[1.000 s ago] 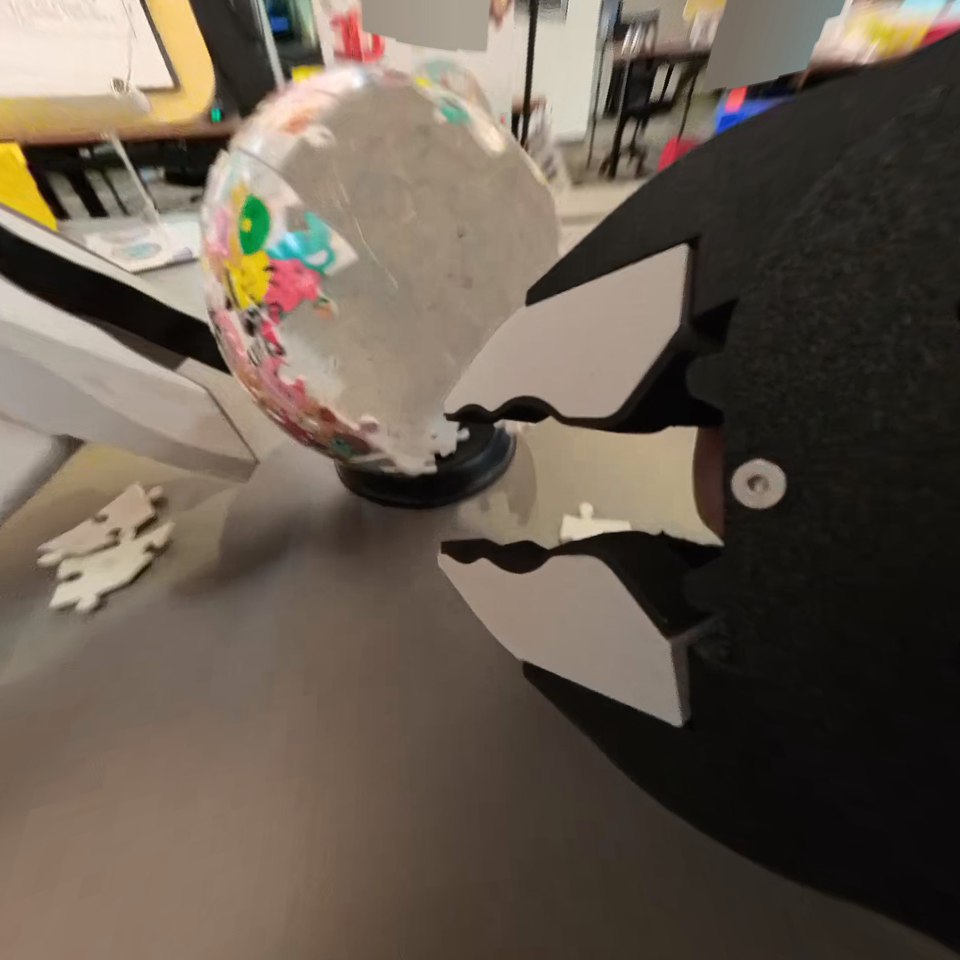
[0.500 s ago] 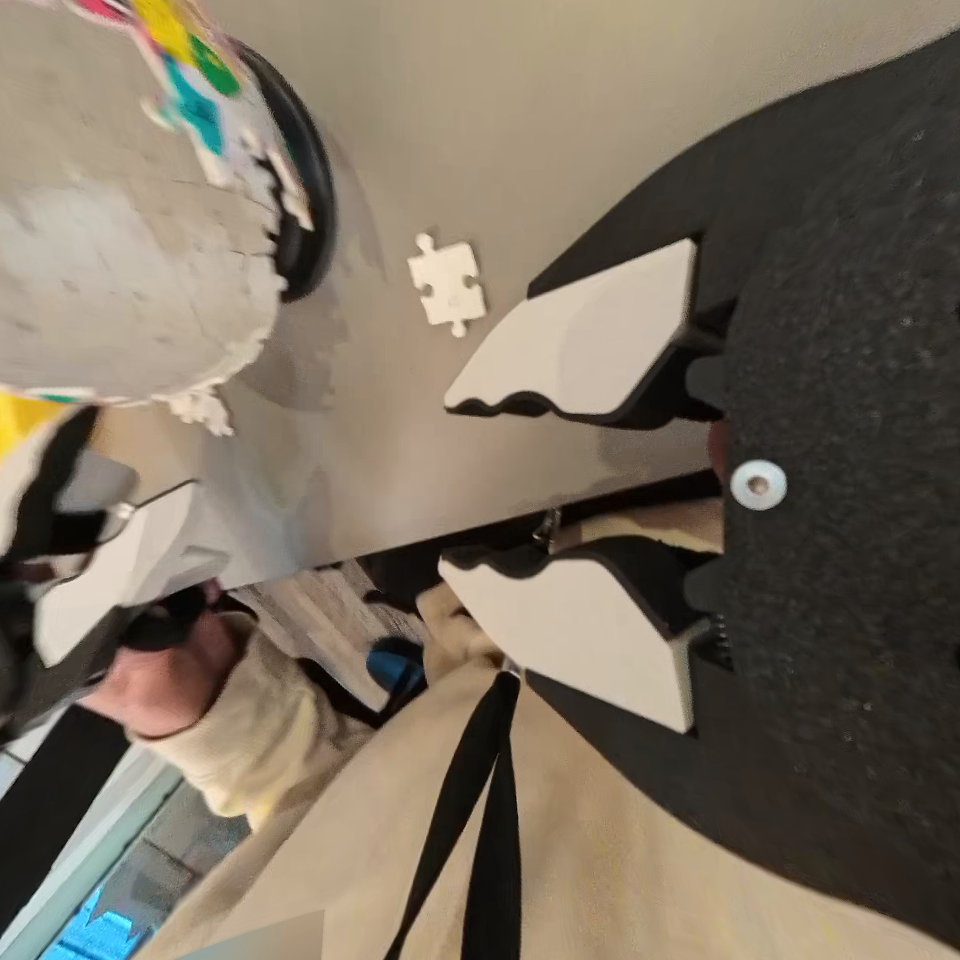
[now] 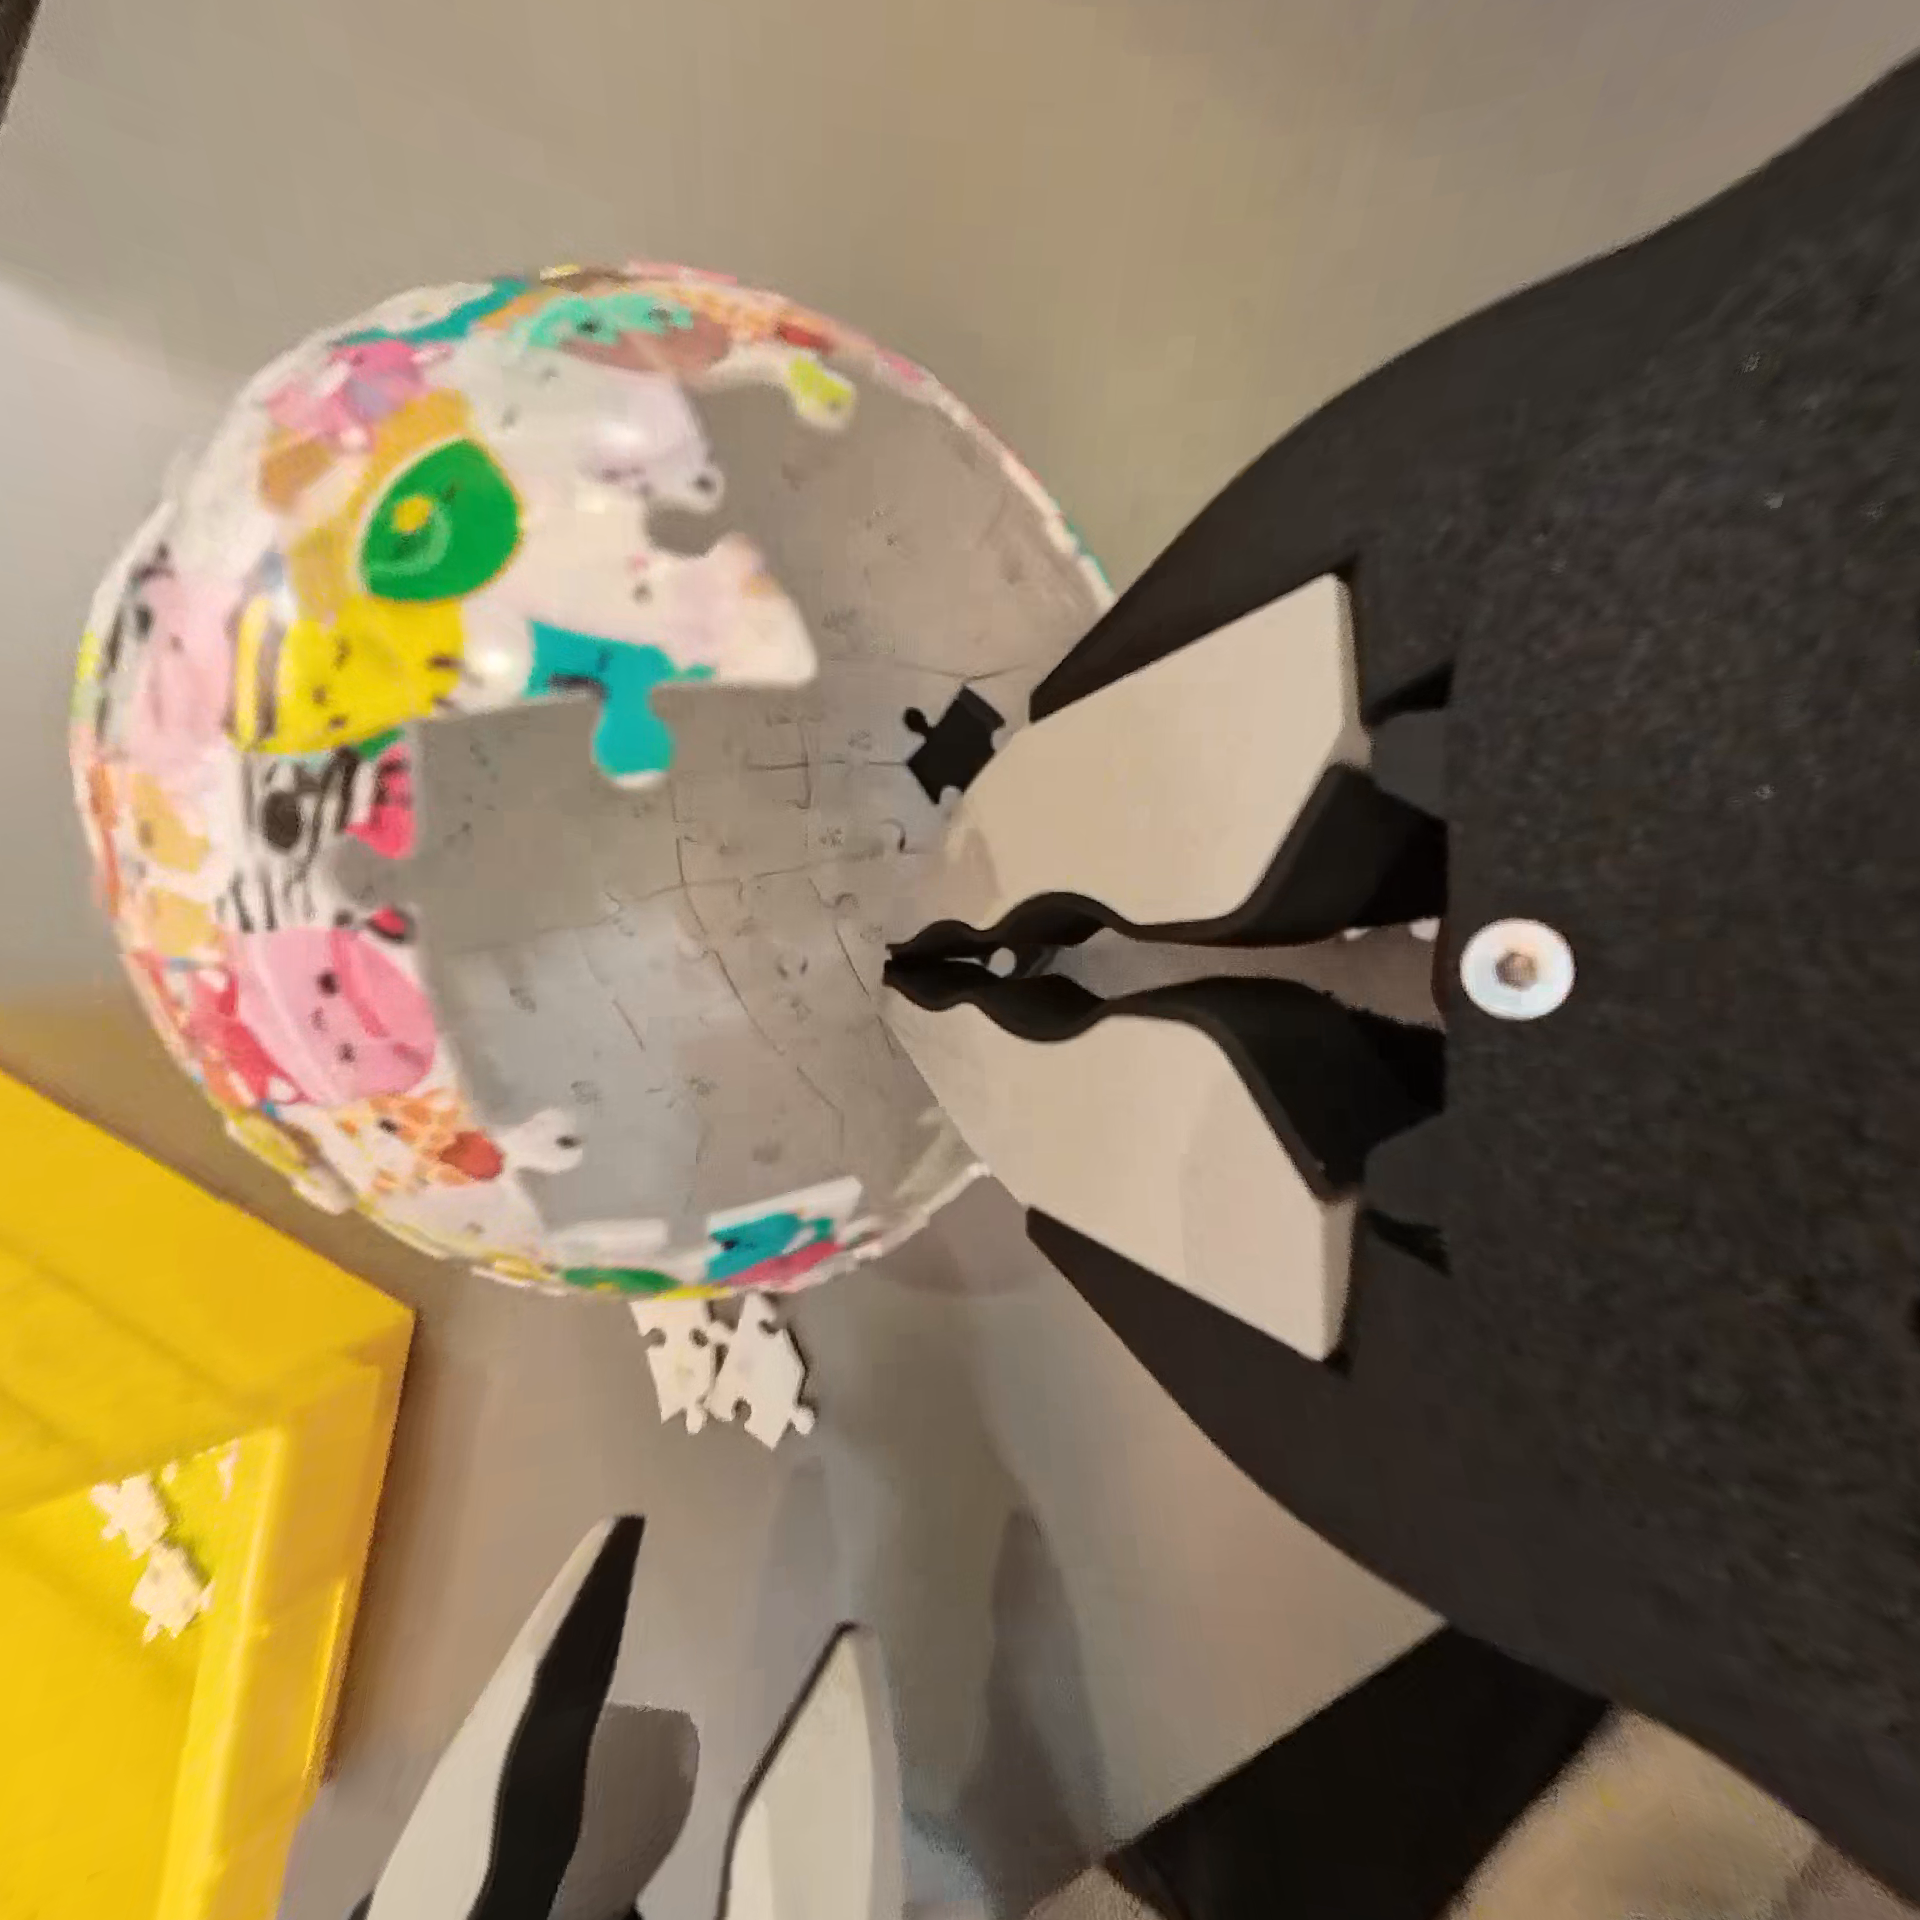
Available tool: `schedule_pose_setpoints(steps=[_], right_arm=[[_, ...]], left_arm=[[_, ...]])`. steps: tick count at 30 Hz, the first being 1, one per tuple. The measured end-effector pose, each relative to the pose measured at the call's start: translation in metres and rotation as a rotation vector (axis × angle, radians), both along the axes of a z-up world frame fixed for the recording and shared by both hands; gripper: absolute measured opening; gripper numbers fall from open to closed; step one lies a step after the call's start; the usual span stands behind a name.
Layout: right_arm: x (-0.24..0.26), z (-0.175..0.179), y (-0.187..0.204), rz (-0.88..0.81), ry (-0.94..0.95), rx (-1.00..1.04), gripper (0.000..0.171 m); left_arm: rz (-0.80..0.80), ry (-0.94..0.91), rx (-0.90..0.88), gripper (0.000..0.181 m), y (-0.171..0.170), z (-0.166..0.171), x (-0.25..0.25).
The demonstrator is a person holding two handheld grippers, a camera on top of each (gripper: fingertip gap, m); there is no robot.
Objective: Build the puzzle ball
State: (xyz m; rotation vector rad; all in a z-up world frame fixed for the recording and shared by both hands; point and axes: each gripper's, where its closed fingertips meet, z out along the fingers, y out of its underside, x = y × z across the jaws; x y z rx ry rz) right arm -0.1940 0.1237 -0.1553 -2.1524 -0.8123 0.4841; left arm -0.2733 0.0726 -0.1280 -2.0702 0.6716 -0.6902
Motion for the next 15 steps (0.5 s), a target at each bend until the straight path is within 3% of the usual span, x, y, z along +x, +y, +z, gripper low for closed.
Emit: schedule_pose_setpoints(steps=[15], right_arm=[[-0.001,-0.007,0.012,-0.026,-0.136,-0.025,0.000]], left_arm=[[-0.073,-0.015,-0.006,0.049,0.001,0.000,0.021]])
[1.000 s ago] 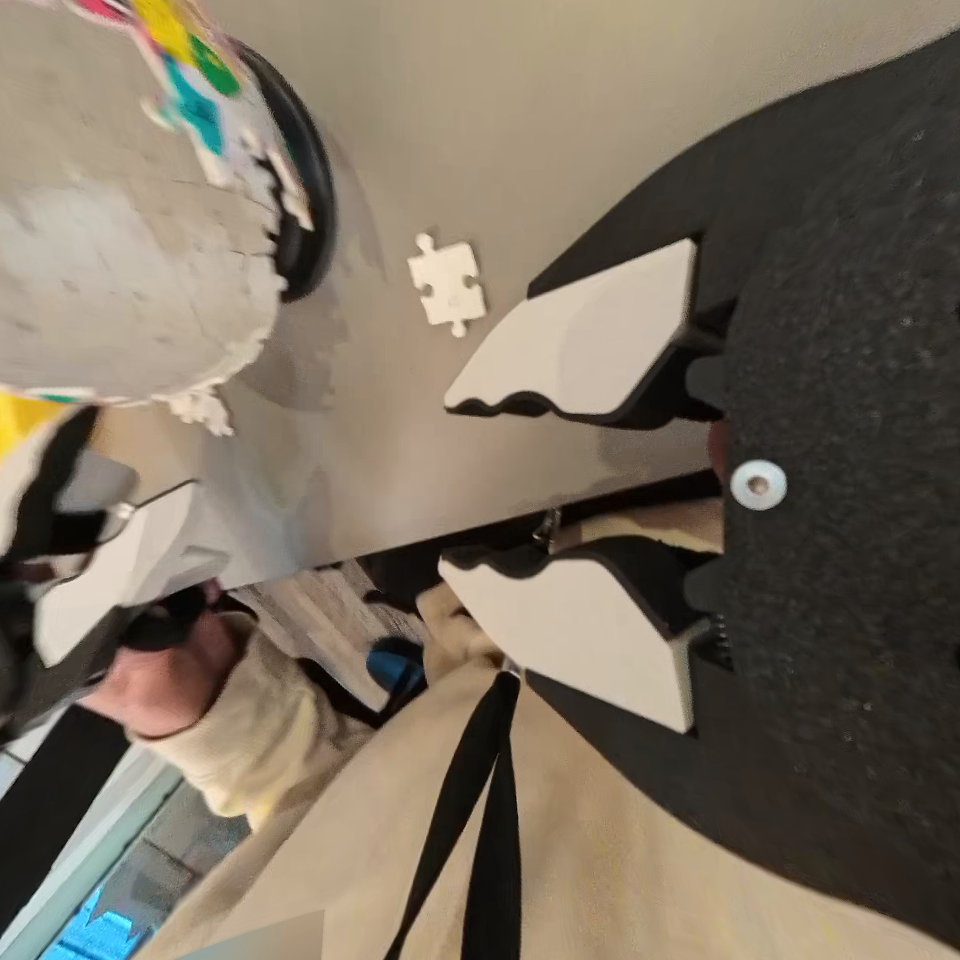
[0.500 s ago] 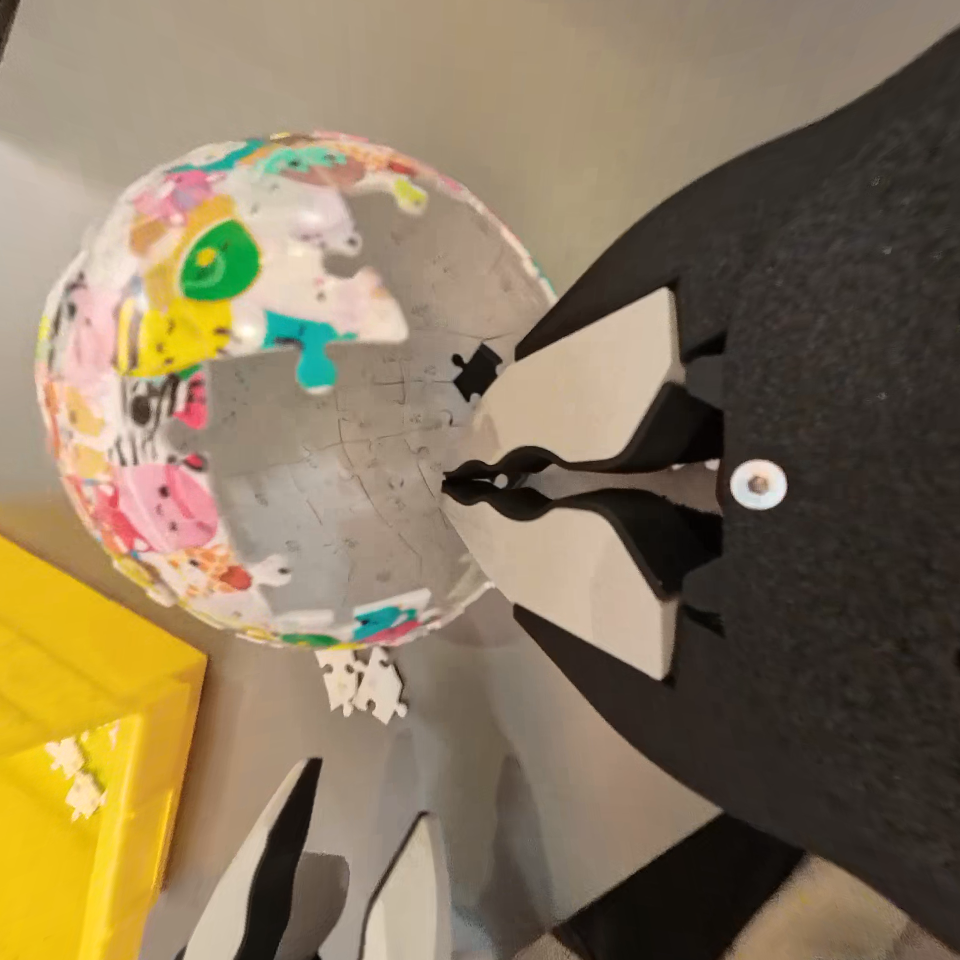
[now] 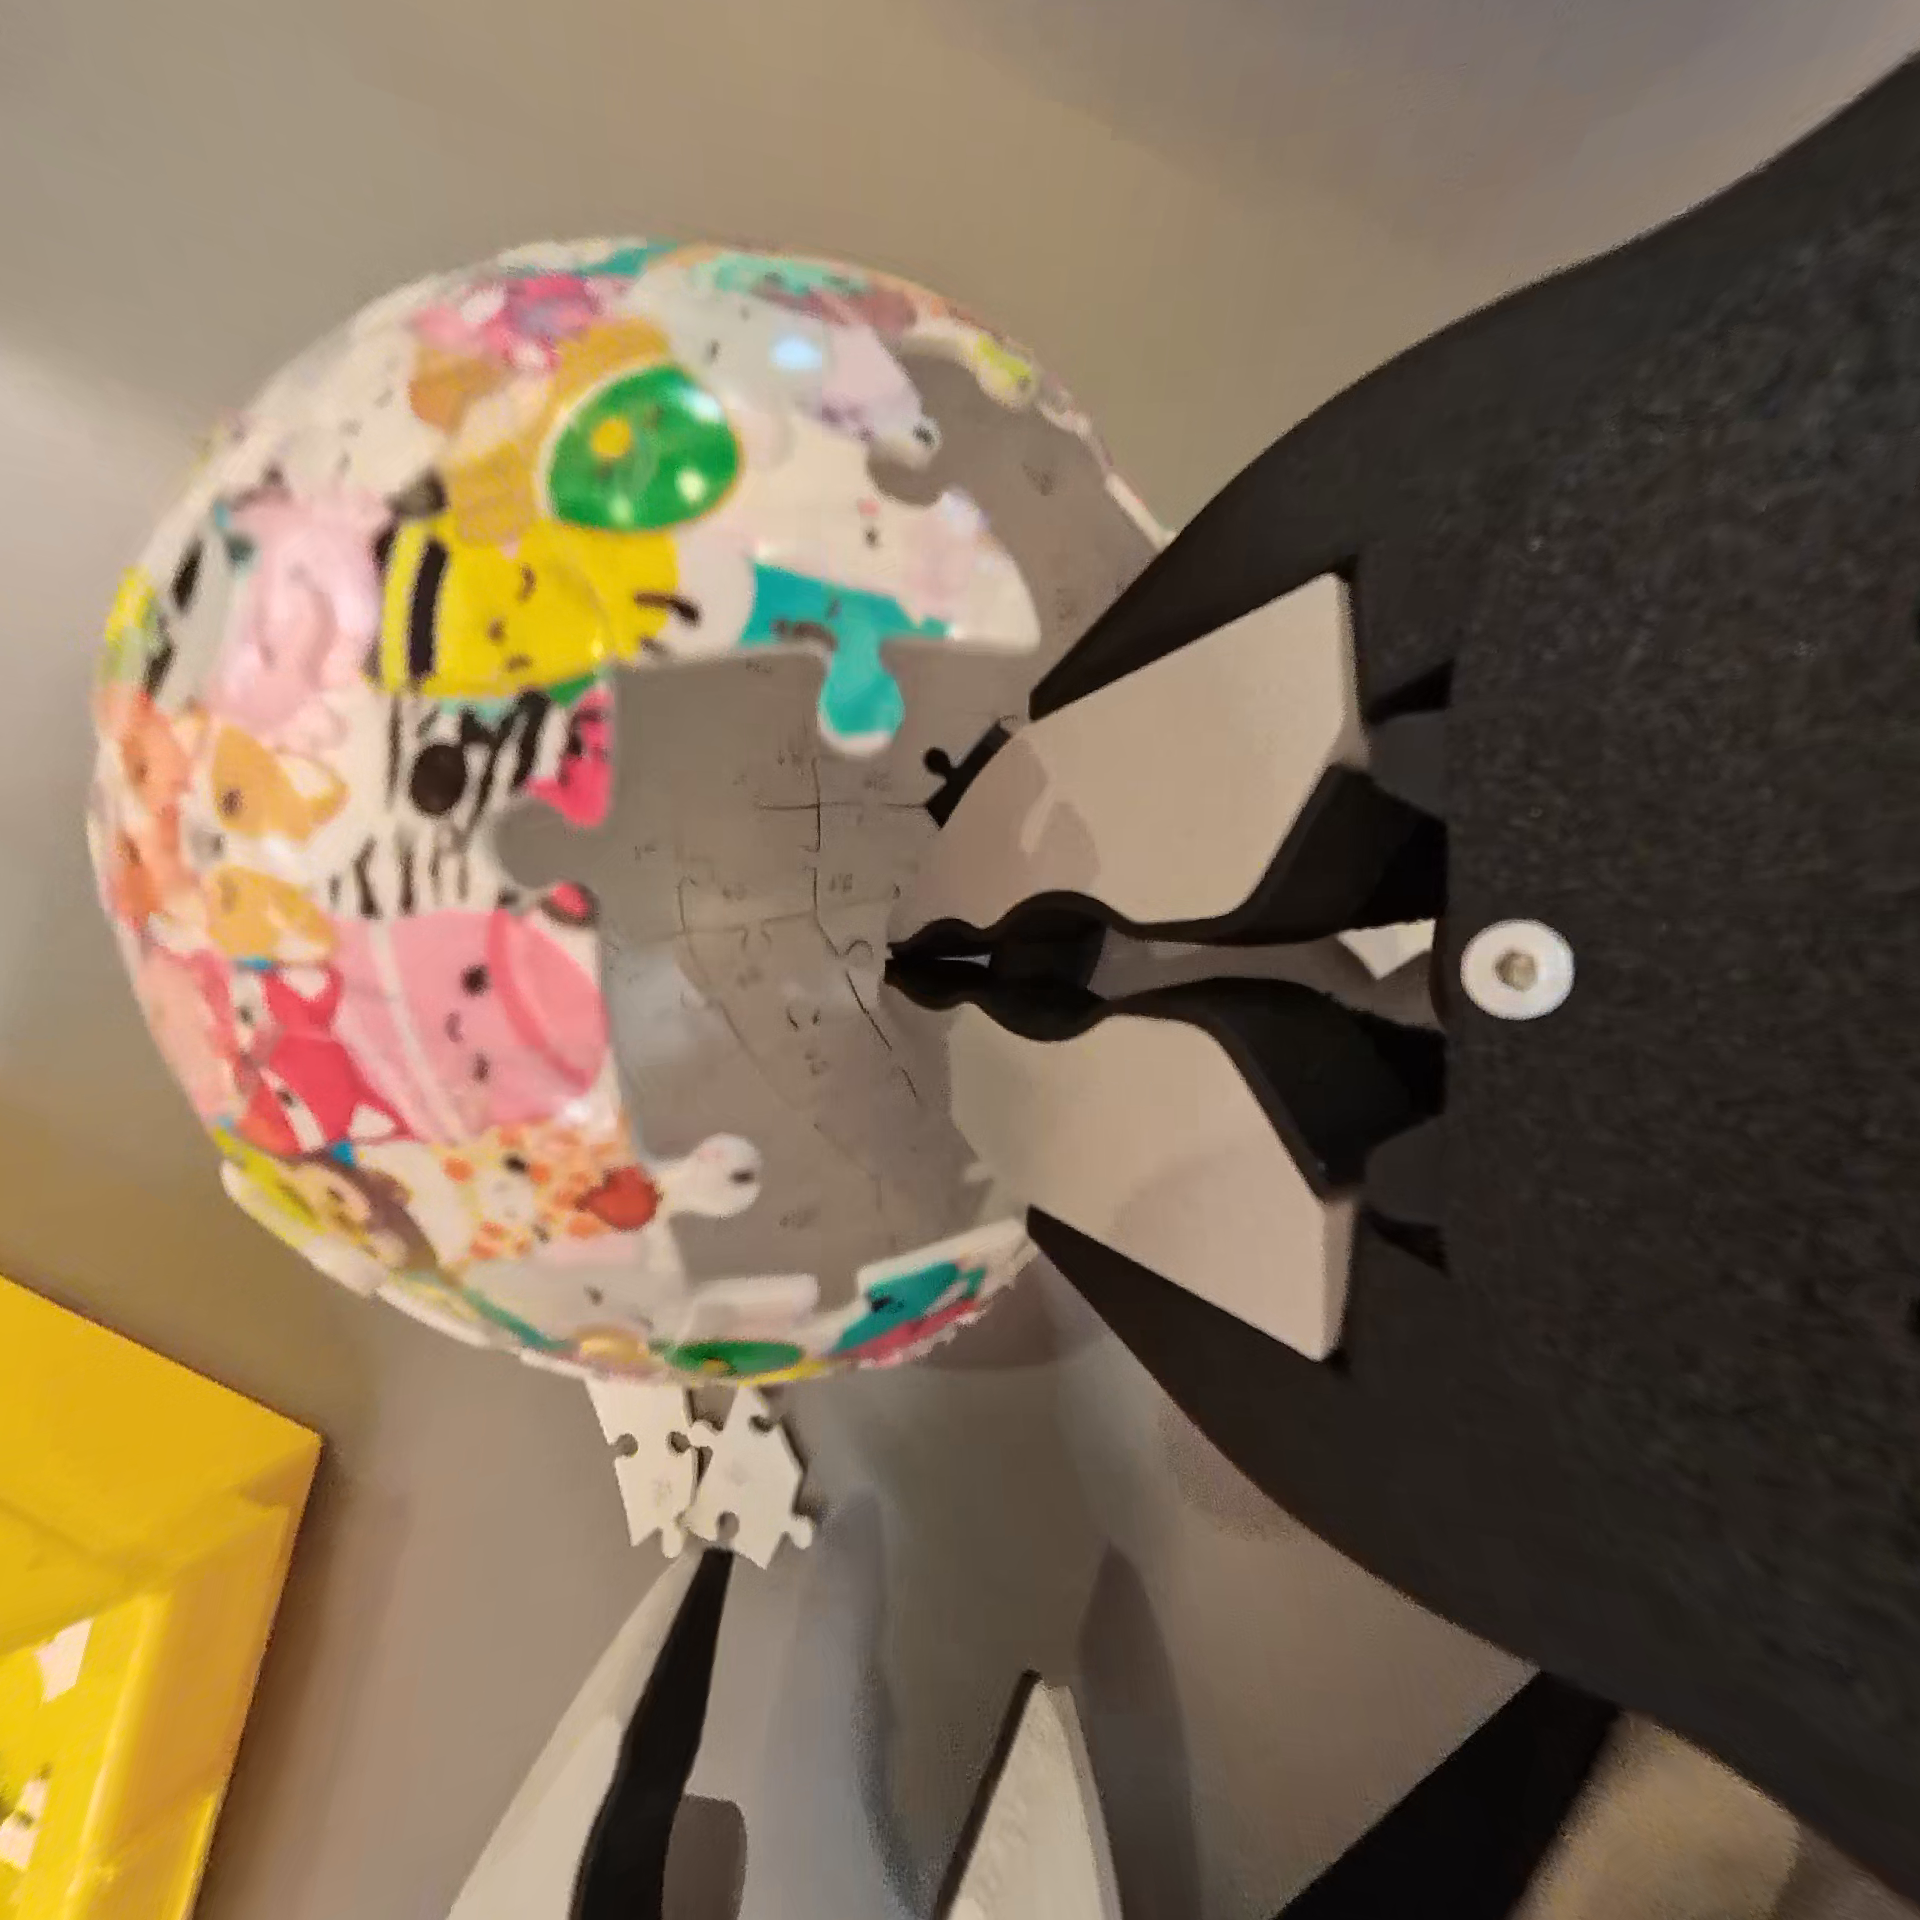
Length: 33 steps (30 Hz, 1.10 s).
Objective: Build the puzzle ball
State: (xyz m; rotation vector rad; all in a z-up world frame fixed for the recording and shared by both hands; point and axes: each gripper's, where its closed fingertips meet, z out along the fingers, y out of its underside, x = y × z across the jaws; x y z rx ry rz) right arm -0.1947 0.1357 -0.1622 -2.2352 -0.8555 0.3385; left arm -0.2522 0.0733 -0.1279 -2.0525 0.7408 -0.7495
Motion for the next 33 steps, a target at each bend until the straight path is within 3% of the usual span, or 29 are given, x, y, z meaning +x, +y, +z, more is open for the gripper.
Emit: schedule_pose_setpoints(steps=[16,23,27,30,33], right_arm=[[-0.004,-0.001,-0.012,-0.045,0.050,-0.157,0.000],[0.035,0.030,-0.037,-0.006,0.130,-0.013,0.000],[0.055,0.028,-0.036,0.288,0.107,0.293,0.001],[0.058,0.007,-0.054,0.527,0.115,0.260,0.009],[0.061,0.005,-0.058,0.652,0.062,0.269,0.040]], left_arm=[[0.003,-0.030,0.022,0.049,-0.005,0.011,-0.003],[0.036,-0.020,0.062,0.046,-0.007,0.018,0.005],[0.084,-0.048,0.114,0.025,-0.015,0.028,0.027],[0.107,0.028,0.138,0.018,-0.020,0.023,0.050],[0.123,0.232,0.129,0.023,-0.020,0.006,0.069]])
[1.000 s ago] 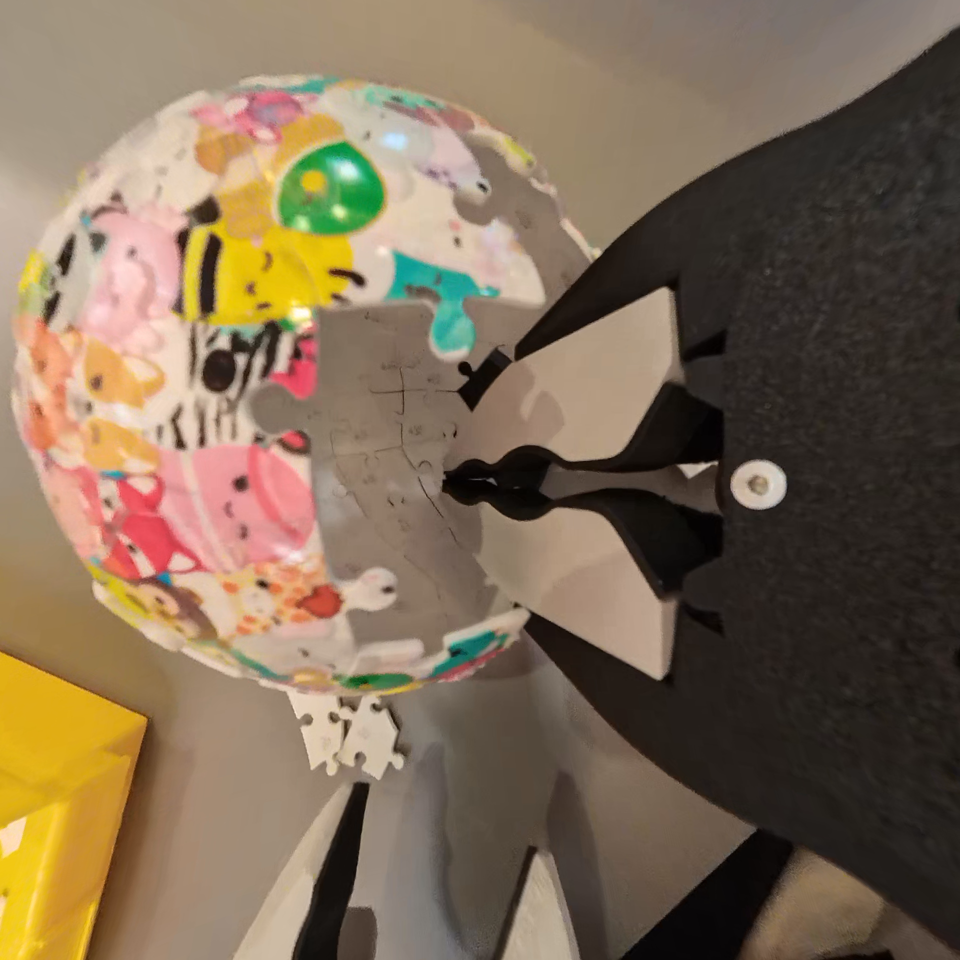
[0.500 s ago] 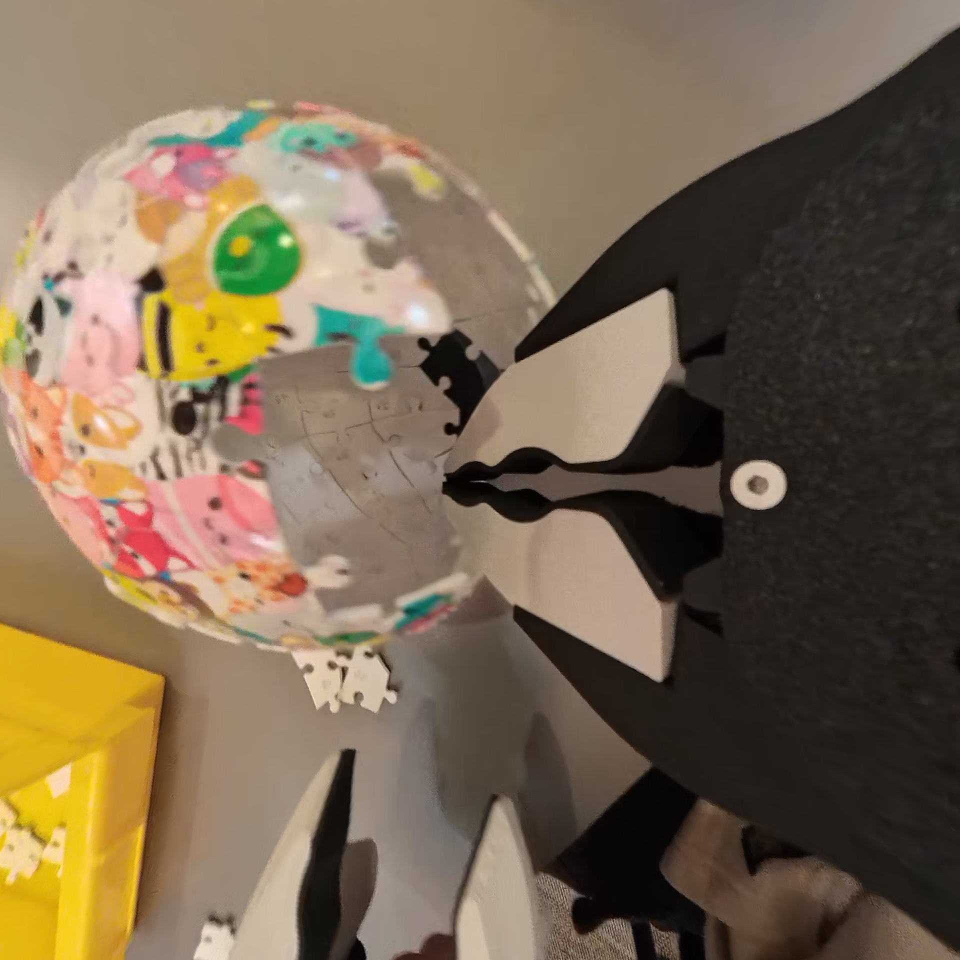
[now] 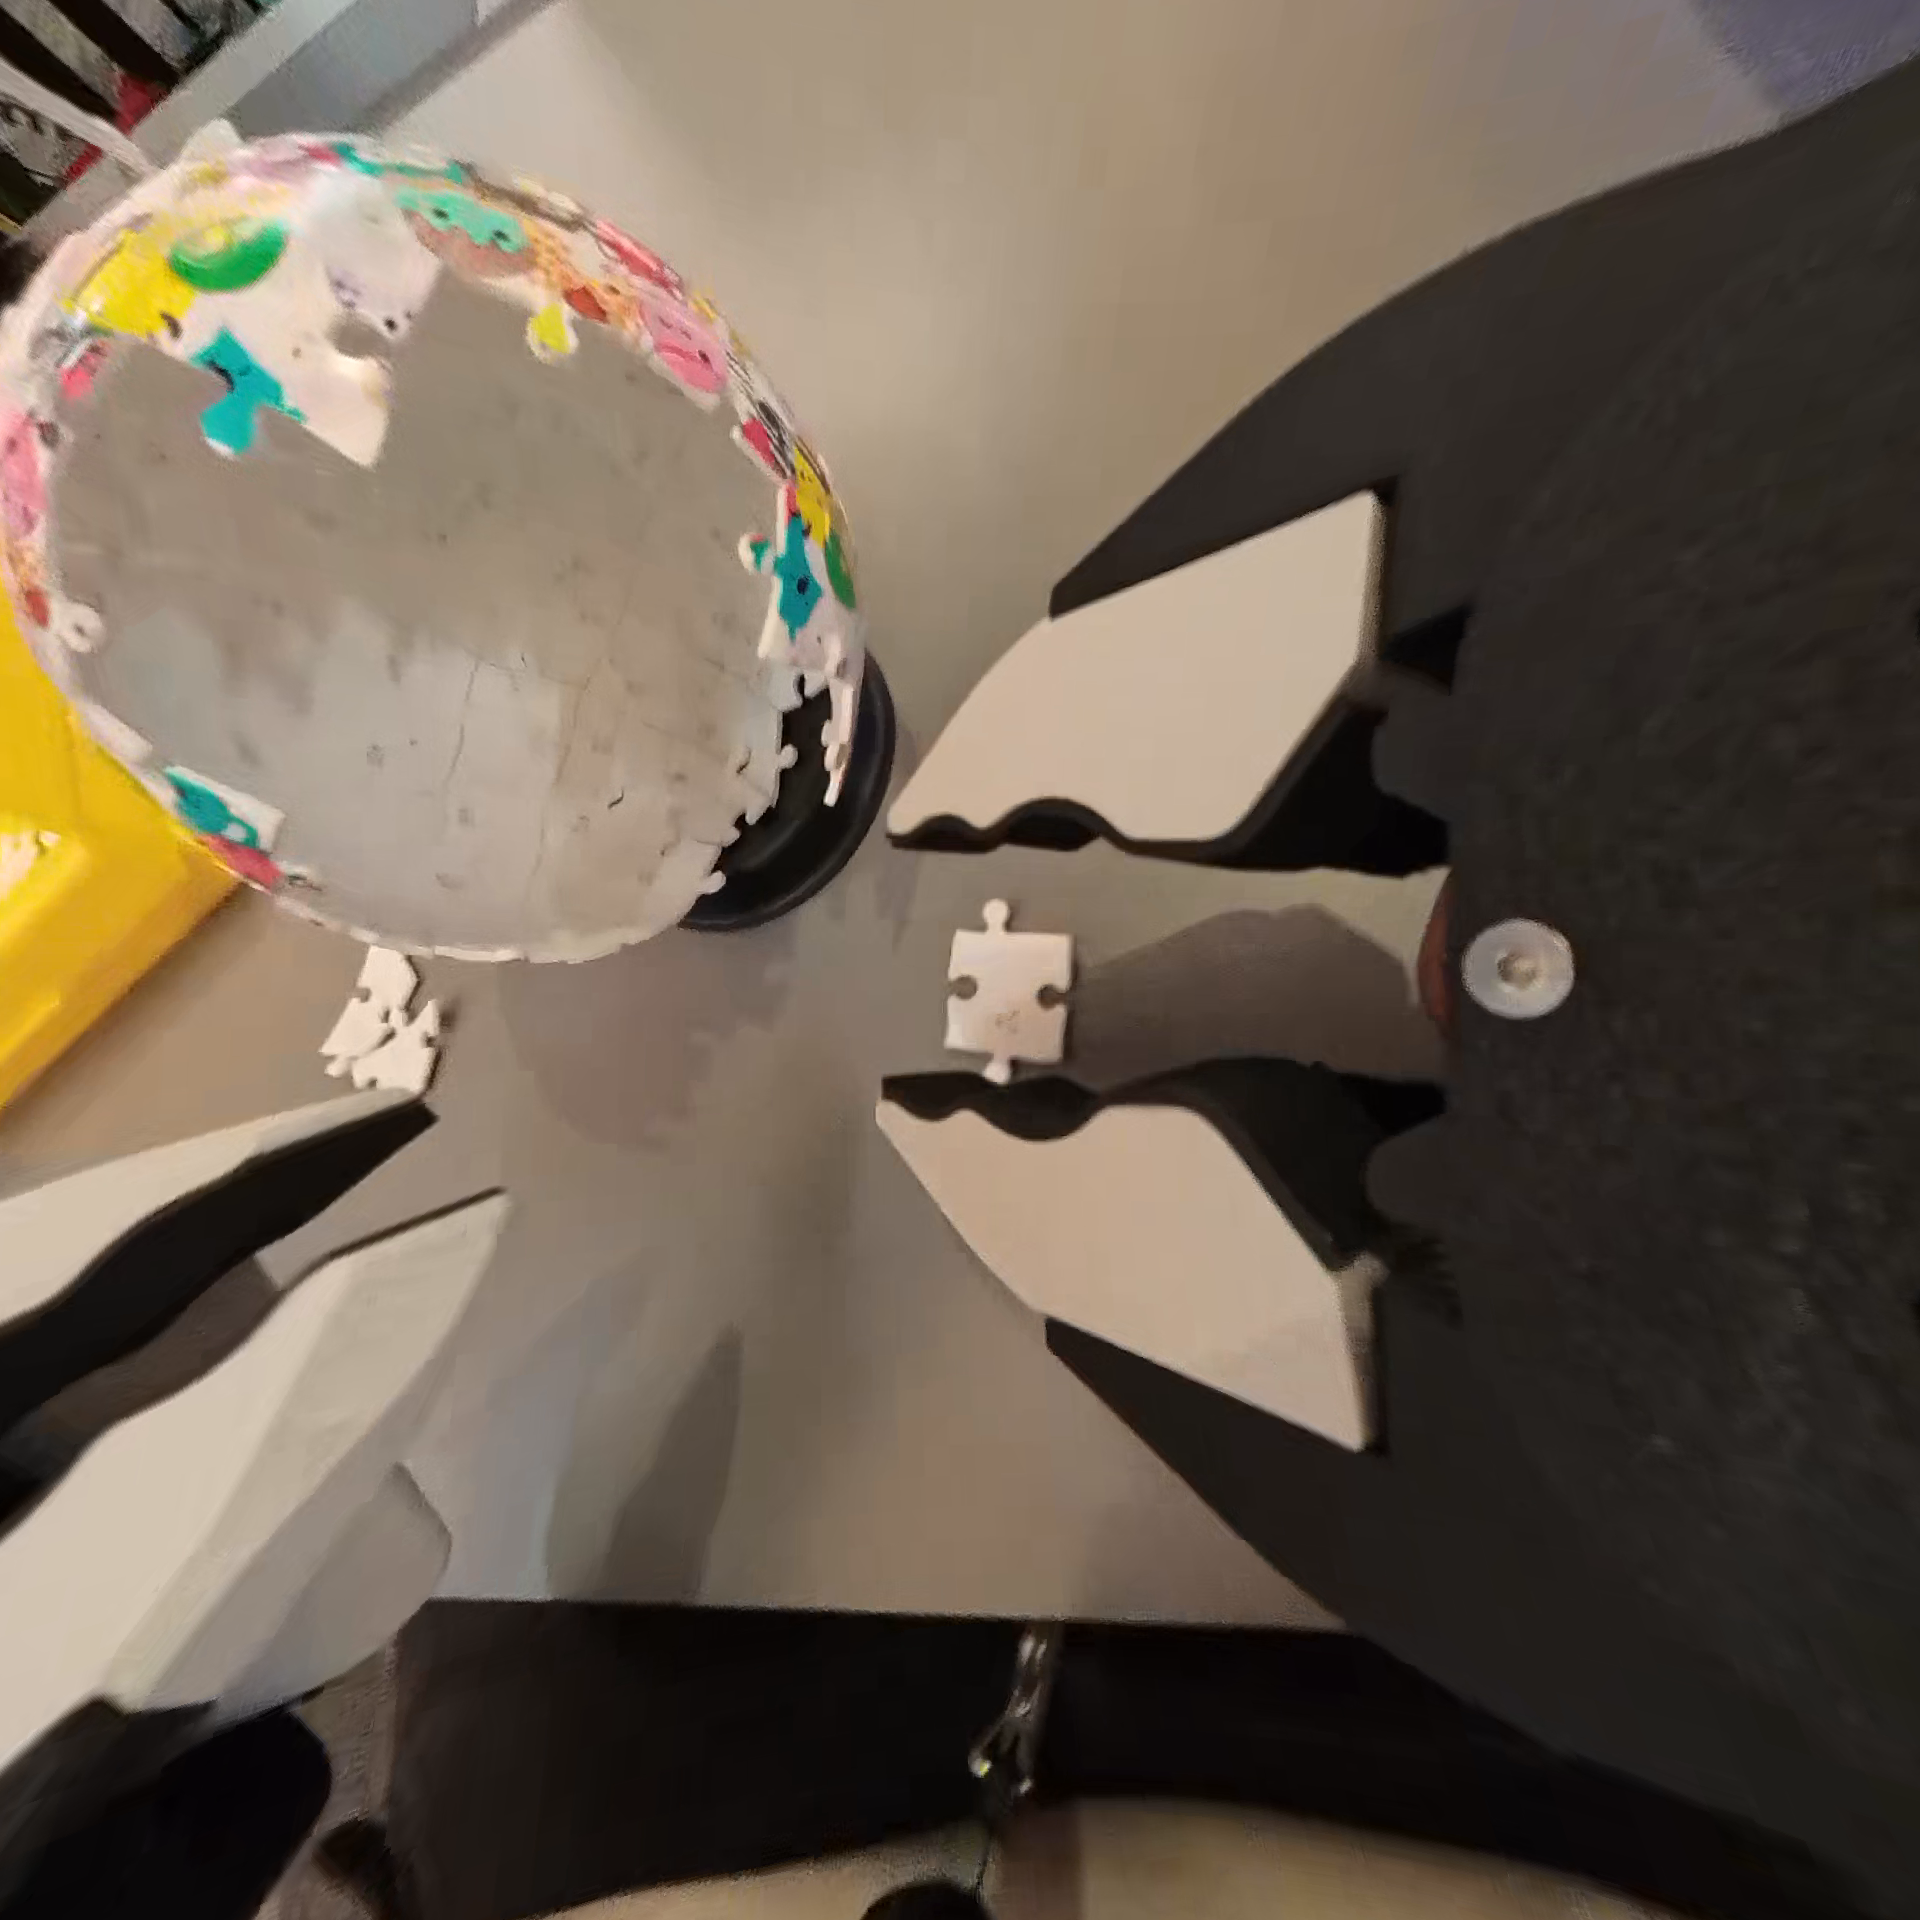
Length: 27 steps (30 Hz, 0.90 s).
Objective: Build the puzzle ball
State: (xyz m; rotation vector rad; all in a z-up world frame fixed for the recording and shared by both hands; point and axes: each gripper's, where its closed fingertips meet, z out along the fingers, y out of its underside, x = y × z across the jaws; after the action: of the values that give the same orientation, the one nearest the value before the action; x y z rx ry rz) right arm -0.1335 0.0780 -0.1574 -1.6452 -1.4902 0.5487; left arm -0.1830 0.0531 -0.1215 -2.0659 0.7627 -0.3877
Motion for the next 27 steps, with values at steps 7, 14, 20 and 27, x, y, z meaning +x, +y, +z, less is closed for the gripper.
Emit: schedule_pose_setpoints(steps=[7,14,20,27], right_arm=[[-0.020,0.007,-0.015,0.272,-0.038,0.180,0.058],[-0.049,-0.012,0.011,0.120,-0.288,0.196,0.064],[-0.063,-0.023,0.018,0.030,-0.368,0.208,0.067],[-0.066,-0.027,0.018,0.030,-0.429,0.110,0.062]], left_arm=[[-0.039,0.361,0.039,0.039,-0.012,-0.013,-0.008],[0.000,0.438,-0.068,0.043,-0.036,-0.015,-0.090],[-0.001,0.476,-0.005,0.042,-0.032,-0.013,-0.107],[-0.017,0.408,-0.001,0.042,-0.024,-0.023,-0.107]])
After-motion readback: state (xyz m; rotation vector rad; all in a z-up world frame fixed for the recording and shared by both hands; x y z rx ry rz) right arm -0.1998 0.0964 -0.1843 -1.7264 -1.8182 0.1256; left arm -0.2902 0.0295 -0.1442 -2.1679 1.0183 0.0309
